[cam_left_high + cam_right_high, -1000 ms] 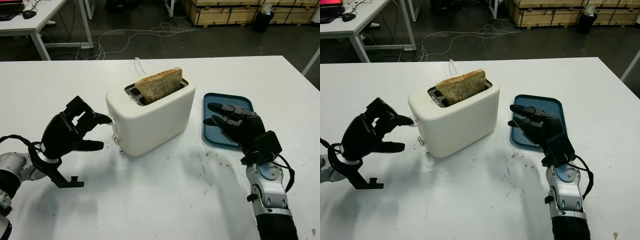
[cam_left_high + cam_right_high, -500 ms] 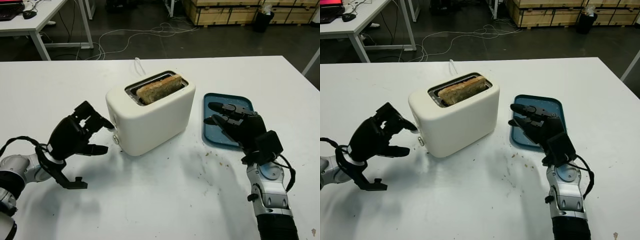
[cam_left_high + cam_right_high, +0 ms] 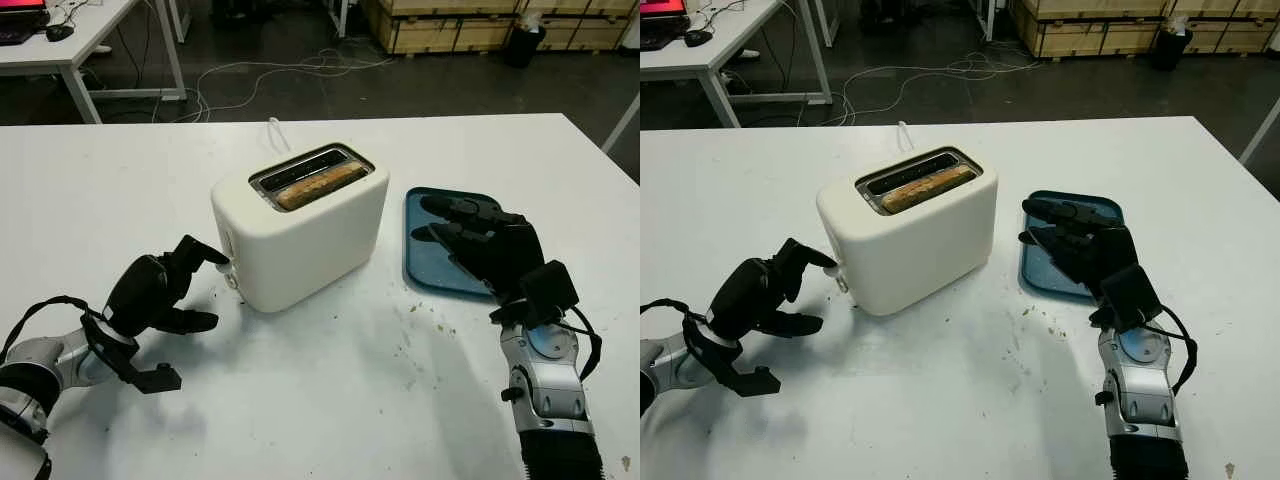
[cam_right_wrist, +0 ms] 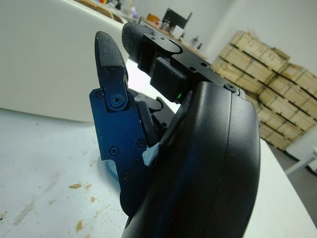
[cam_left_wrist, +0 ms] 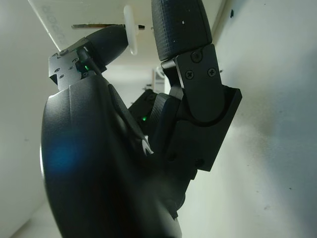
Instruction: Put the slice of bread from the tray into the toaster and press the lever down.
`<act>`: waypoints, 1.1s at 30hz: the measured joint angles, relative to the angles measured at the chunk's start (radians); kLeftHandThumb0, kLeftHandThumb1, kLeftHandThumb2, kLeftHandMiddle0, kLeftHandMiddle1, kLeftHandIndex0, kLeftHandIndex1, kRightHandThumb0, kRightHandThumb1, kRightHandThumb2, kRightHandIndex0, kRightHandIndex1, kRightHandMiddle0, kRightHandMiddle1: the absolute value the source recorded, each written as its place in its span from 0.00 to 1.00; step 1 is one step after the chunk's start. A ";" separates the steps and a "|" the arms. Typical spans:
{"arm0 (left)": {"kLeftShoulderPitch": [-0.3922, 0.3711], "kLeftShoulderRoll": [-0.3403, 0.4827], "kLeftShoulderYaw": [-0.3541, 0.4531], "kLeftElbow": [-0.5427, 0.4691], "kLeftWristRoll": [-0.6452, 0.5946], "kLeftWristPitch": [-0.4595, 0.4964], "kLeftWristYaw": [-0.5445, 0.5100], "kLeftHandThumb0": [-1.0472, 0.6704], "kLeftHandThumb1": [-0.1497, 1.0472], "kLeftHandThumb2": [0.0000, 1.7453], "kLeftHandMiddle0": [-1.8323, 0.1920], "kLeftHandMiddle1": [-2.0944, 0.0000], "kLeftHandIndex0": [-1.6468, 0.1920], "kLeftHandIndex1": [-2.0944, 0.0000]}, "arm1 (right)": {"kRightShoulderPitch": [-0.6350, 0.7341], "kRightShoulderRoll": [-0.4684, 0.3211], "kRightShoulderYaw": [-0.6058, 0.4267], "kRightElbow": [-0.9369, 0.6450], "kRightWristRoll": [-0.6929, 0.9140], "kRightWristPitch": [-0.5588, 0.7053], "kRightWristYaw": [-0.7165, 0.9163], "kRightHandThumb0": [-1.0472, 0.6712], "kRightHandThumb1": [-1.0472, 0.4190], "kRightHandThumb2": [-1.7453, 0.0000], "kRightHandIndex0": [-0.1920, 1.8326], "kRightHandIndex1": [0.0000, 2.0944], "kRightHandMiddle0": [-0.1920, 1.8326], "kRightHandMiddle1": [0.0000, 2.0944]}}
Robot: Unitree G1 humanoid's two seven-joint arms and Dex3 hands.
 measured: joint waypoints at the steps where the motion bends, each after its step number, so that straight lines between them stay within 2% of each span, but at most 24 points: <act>1: 0.003 0.000 -0.001 0.002 -0.001 0.000 0.000 0.00 0.89 0.34 0.35 0.17 0.56 0.19 | 0.000 0.000 0.000 0.000 0.000 0.000 0.001 0.31 0.09 0.93 0.52 0.32 0.61 0.00; 6: 0.025 -0.012 0.000 0.029 -0.066 -0.039 -0.039 0.00 0.89 0.27 0.35 0.17 0.48 0.26 | 0.000 -0.001 0.000 0.000 0.001 0.000 0.011 0.31 0.09 0.94 0.52 0.32 0.61 0.00; 13: 0.037 -0.019 0.000 0.031 -0.111 -0.048 -0.080 0.00 0.89 0.29 0.35 0.17 0.46 0.29 | 0.000 -0.001 0.000 0.000 0.000 0.000 0.015 0.31 0.09 0.93 0.51 0.32 0.61 0.00; 18: 0.031 -0.012 -0.001 0.019 -0.117 -0.048 -0.102 0.00 0.89 0.32 0.38 0.17 0.51 0.24 | 0.000 -0.001 0.001 0.000 -0.001 0.000 0.015 0.31 0.09 0.93 0.51 0.32 0.61 0.00; 20: 0.028 -0.003 -0.004 0.008 -0.112 -0.044 -0.105 0.00 0.89 0.35 0.40 0.17 0.57 0.19 | 0.000 -0.001 0.001 0.000 -0.001 0.000 0.015 0.31 0.09 0.93 0.51 0.32 0.61 0.00; 23: 0.016 0.013 -0.009 -0.012 -0.081 -0.027 -0.098 0.00 0.89 0.37 0.41 0.17 0.59 0.17 | 0.000 -0.001 0.001 0.000 -0.001 0.000 0.015 0.31 0.09 0.93 0.51 0.31 0.61 0.00; 27: -0.001 0.020 -0.015 -0.036 -0.035 -0.011 -0.062 0.00 0.89 0.40 0.54 0.17 0.76 0.17 | 0.000 -0.001 0.002 0.000 -0.002 0.000 0.015 0.30 0.09 0.93 0.52 0.31 0.61 0.00; 30: -0.029 0.026 -0.024 -0.052 0.015 0.000 -0.028 0.00 0.89 0.42 0.58 0.17 0.78 0.17 | 0.000 -0.001 0.002 0.001 -0.002 0.000 0.014 0.30 0.09 0.93 0.52 0.31 0.61 0.00; 33: -0.046 0.037 -0.031 -0.071 0.045 0.019 -0.019 0.00 0.89 0.41 0.56 0.17 0.75 0.17 | 0.000 -0.001 0.002 0.001 -0.002 0.000 0.014 0.30 0.09 0.93 0.51 0.31 0.61 0.00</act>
